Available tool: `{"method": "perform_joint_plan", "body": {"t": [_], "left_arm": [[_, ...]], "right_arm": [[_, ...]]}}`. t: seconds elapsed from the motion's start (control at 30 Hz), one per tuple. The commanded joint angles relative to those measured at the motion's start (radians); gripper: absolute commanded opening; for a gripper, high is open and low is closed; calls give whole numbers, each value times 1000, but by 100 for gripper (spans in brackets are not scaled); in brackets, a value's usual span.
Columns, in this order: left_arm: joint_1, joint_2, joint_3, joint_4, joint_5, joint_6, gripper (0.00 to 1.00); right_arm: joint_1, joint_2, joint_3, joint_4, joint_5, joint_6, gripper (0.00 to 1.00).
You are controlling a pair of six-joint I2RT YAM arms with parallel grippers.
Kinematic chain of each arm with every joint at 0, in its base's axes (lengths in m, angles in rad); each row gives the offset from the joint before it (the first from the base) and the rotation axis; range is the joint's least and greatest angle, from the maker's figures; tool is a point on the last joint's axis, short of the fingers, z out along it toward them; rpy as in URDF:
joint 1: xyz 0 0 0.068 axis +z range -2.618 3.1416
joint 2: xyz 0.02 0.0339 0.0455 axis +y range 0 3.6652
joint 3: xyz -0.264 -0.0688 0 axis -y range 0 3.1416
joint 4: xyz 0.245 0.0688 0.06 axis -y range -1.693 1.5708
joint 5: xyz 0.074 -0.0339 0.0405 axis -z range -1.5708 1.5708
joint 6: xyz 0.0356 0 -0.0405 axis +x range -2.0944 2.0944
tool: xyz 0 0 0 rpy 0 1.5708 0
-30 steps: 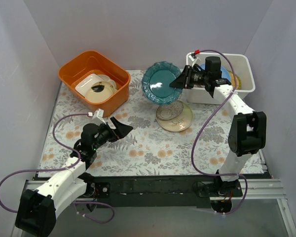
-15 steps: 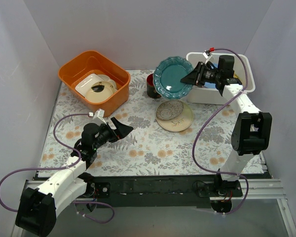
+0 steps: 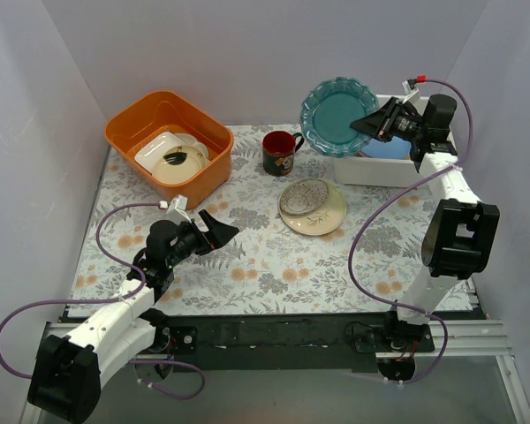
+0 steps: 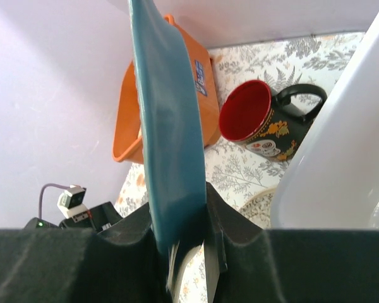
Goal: Place the plates into the plastic bin on the countertop
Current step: Place the plate in the plastic bin.
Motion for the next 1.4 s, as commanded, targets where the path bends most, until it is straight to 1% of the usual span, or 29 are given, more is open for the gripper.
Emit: {"method": "perform_joint_plan", "body": {"t": [0.0, 0.07, 0.27, 0.33, 0.57, 0.7, 0.93, 1.23, 1.37], "left_arm": [[-3, -1, 11, 4, 10, 18, 98], [-3, 1, 10, 7, 11, 17, 98], [-3, 4, 7, 5, 11, 18, 98], [-3, 4, 7, 5, 13, 21, 98], [-3, -4, 4, -3, 13, 23, 98], [-3, -4, 5, -3, 14, 20, 98], [-3, -5, 2, -3, 13, 20, 98], [-3, -5, -6, -1, 13, 18, 98], [-3, -2, -6, 0, 14, 18, 98]], "right_arm": [[-36, -29, -30, 354, -88, 207, 1], [-49, -26, -47, 432, -86, 254, 1], [-96, -9, -93, 576, -62, 394, 1], [-116, -6, -124, 664, -48, 457, 1], [-162, 21, -141, 711, -3, 518, 1], [-182, 38, -134, 716, 12, 535, 1], [-207, 52, -134, 669, 73, 512, 1], [-214, 66, -73, 518, 127, 414, 1], [-222, 77, -68, 486, 150, 406, 1]]}}
